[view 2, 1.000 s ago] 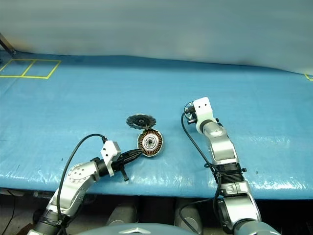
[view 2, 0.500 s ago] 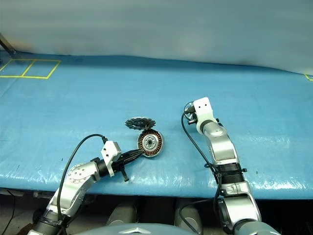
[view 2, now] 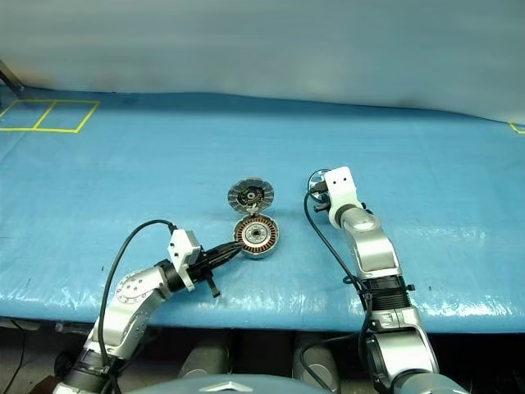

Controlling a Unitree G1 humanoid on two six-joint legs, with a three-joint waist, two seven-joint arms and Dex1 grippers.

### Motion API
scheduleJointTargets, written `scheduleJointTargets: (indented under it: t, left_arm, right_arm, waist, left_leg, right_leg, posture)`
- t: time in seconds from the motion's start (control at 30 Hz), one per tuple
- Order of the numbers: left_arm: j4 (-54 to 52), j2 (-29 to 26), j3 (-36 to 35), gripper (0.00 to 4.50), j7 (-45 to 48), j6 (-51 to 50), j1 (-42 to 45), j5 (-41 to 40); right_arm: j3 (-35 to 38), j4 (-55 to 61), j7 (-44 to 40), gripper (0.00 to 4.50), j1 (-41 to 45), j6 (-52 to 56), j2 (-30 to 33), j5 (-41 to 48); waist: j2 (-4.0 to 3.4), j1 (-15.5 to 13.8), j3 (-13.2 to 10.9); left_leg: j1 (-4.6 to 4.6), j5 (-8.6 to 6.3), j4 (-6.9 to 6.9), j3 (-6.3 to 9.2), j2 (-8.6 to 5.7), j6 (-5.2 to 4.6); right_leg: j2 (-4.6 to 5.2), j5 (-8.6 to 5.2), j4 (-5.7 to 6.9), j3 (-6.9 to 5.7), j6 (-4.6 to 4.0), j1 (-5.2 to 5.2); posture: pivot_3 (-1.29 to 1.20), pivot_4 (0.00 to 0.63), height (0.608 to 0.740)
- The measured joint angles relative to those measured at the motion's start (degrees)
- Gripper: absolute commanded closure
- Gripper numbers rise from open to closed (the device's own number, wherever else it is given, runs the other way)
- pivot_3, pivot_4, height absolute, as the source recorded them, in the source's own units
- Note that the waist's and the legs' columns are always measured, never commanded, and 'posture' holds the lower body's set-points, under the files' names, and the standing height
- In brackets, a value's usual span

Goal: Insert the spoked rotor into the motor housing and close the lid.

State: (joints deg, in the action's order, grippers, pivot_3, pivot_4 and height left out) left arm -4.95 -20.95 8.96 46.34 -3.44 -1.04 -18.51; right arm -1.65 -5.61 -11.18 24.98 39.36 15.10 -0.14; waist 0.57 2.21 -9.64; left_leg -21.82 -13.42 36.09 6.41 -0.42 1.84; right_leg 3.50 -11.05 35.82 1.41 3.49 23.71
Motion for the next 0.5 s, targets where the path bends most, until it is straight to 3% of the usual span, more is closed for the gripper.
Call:
scheduleJointTargets:
  t: [0.13, 0.5]
  left_arm:
    - [0.0, 0.2, -0.7, 4.50, 0.0, 0.0, 0.4, -0.6]
    - [0.0, -0.1, -2.4, 4.50, 0.5, 0.2, -0.4, -0.8]
  right_arm:
    - [0.0, -0.1, 0.2, 4.46, 0.0, 0.0, 0.0, 0.1]
    - [3.8, 4.8, 0.0, 4.46, -3.7, -0.1, -1.4, 3.8]
  waist:
    - [0.00, 0.1, 0.0]
    - [-0.01, 0.0, 0.0]
  left_leg:
    - [0.00, 0.00, -0.02, 0.00, 0.00, 0.00]
    - [0.00, 0.00, -0.04, 0.01, 0.00, 0.00]
  right_leg:
    - [0.00, 0.00, 0.00, 0.00, 0.00, 0.01]
    - [0.00, -0.01, 0.00, -0.01, -0.01, 0.02]
  posture:
    - [0.00, 0.150, 0.740]
    - [0.00, 0.150, 0.740]
